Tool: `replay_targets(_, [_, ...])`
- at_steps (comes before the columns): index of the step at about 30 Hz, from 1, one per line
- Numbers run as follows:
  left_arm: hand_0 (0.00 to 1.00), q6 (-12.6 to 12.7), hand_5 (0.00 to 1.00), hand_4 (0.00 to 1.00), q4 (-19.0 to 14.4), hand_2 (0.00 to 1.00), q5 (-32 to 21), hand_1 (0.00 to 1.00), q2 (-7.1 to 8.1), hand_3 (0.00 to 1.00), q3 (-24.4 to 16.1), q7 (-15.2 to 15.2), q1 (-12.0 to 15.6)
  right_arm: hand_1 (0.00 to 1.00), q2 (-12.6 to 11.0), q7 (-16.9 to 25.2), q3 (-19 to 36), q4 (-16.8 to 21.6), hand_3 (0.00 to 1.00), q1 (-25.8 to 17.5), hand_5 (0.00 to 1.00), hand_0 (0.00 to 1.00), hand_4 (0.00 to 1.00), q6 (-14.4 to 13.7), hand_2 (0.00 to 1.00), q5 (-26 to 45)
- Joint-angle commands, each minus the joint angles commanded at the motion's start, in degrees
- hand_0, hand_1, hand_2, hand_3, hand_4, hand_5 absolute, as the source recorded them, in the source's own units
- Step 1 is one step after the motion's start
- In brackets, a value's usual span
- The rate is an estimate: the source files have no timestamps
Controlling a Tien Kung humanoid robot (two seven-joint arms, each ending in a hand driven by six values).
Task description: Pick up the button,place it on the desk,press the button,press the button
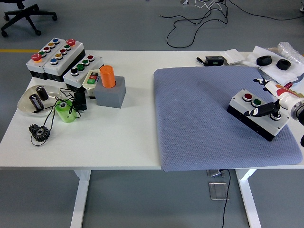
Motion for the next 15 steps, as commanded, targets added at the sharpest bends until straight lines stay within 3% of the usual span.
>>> replay_targets(6, [0.597,0.0,0.978,0.271,0.0,0.493,0.3,0.52,0.18,0.463,-0.7,0.0,-0.3,0.929,2.4,-1.5,-0.6,-3.9,0.998,1.8,0.239,0.997,0.998,1.2,0.998,-1.5])
replay_targets(15, [0.598,0.3,0.977,0.272,0.1,0.492,0.5,0.518,0.28,0.455,-1.4,-0.2,-0.5,0.921,5.1,-4.0,-1.1,-6.5,0.998,3.6,0.261,0.98,0.998,2.5,0.998,0.7])
